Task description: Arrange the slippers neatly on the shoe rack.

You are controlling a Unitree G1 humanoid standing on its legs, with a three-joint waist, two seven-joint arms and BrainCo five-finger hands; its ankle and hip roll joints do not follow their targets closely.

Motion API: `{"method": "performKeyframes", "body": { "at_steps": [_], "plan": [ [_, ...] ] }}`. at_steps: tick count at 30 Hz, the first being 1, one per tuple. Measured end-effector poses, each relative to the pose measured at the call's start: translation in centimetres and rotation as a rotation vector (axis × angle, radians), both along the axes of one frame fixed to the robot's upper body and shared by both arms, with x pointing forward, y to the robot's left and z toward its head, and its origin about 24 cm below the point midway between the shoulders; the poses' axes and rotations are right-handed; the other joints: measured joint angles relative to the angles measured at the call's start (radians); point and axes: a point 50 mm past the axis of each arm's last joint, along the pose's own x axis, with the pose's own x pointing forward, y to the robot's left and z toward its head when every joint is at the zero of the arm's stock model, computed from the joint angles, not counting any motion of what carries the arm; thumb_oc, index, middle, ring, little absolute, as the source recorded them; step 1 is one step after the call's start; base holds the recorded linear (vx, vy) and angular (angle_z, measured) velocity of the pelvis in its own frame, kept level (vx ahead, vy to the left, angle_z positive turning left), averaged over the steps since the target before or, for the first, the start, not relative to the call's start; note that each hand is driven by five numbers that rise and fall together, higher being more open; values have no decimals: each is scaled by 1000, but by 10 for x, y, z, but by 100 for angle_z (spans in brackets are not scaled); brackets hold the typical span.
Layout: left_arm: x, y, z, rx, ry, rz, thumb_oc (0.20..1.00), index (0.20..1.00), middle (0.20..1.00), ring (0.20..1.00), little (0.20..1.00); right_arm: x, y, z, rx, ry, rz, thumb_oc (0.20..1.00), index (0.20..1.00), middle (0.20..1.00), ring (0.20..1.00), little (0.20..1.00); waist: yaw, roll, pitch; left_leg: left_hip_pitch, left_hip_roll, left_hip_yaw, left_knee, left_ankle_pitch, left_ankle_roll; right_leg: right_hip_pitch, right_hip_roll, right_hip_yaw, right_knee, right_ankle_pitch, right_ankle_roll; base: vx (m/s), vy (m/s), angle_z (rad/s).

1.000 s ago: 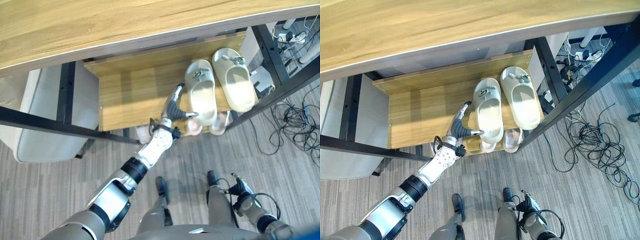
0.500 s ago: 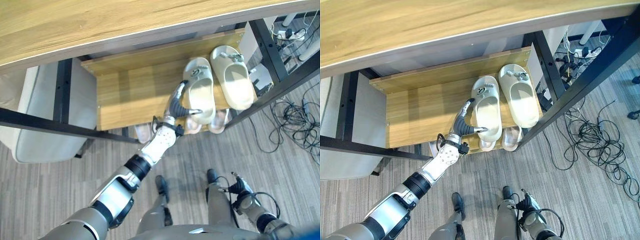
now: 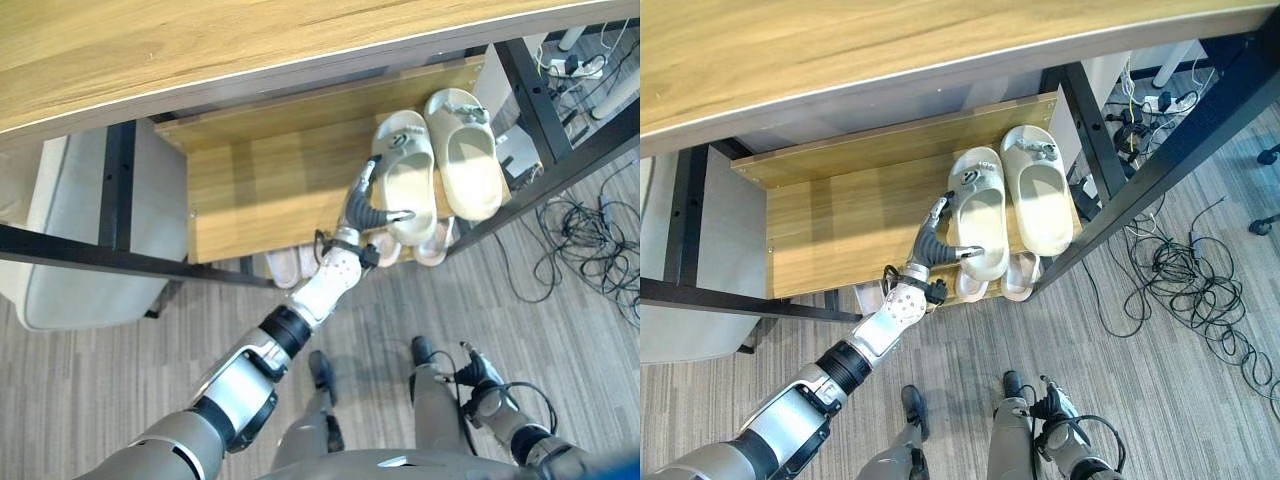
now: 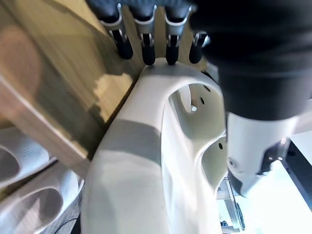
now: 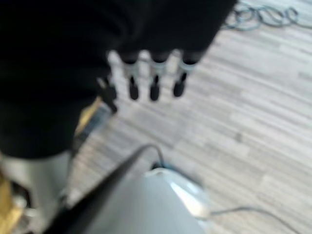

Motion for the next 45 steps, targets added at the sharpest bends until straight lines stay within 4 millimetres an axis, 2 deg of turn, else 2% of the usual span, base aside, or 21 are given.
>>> {"method": "performKeyframes", "body": {
  "at_steps": [15, 22, 23, 27, 31, 41, 45],
  "plan": [
    [1, 0, 0, 7, 0, 2, 1000, 1000, 1000, 1000, 1000, 3, 4, 0, 17, -4, -14, 1000, 1000, 1000, 1000, 1000, -1, -3, 2, 1, 1, -2, 0, 0, 0, 4, 0, -3, -1, 0, -1, 0, 0, 0],
    [5, 23, 2, 20, -11, 53, 1000, 1000, 1000, 1000, 1000, 3, 5, 0, 23, -4, -21, 1000, 1000, 1000, 1000, 1000, -2, -3, 5, 6, 3, -2, 0, 1, -1, 11, 2, -5, -2, 2, -2, 0, 0, 0],
    [5, 38, 0, 12, -10, 93, 1000, 1000, 1000, 1000, 1000, 3, 5, 0, 26, -5, -31, 1000, 1000, 1000, 1000, 1000, -1, -2, 9, 9, 4, -2, 0, 1, -2, 14, 3, -6, -3, 2, -2, 0, 0, 0],
    [1, 54, -8, 23, 4, 127, 1000, 1000, 1000, 1000, 1000, 2, 4, 0, 26, 0, -41, 1000, 1000, 1000, 1000, 1000, 6, -1, 10, 18, 5, -4, 0, 2, -3, 33, 2, -12, -13, 1, -2, -5, -3, 4],
    [-3, 50, -9, 17, 8, 100, 1000, 1000, 1000, 1000, 1000, 3, 3, 0, 23, -2, -45, 1000, 1000, 1000, 1000, 1000, 27, 4, 15, 21, 4, -5, 0, 2, -3, 38, 1, -14, -19, 1, -3, -3, -3, 1],
    [-11, 48, -11, 37, -8, 45, 1000, 1000, 1000, 1000, 1000, 5, -1, 2, 21, -11, -61, 1000, 1000, 1000, 1000, 1000, 31, 18, 23, 21, 5, -5, 0, 2, -3, 39, 2, -14, -17, 1, -3, 0, 0, 0],
    [-21, 37, -14, 0, 20, -31, 1000, 1000, 1000, 1000, 1000, 6, 2, 2, 27, -11, -58, 1000, 1000, 1000, 1000, 1000, 34, 18, 23, 24, 3, -6, 0, 2, -3, 40, 1, -14, -14, 1, -3, 0, 0, 0]
  ]
}}
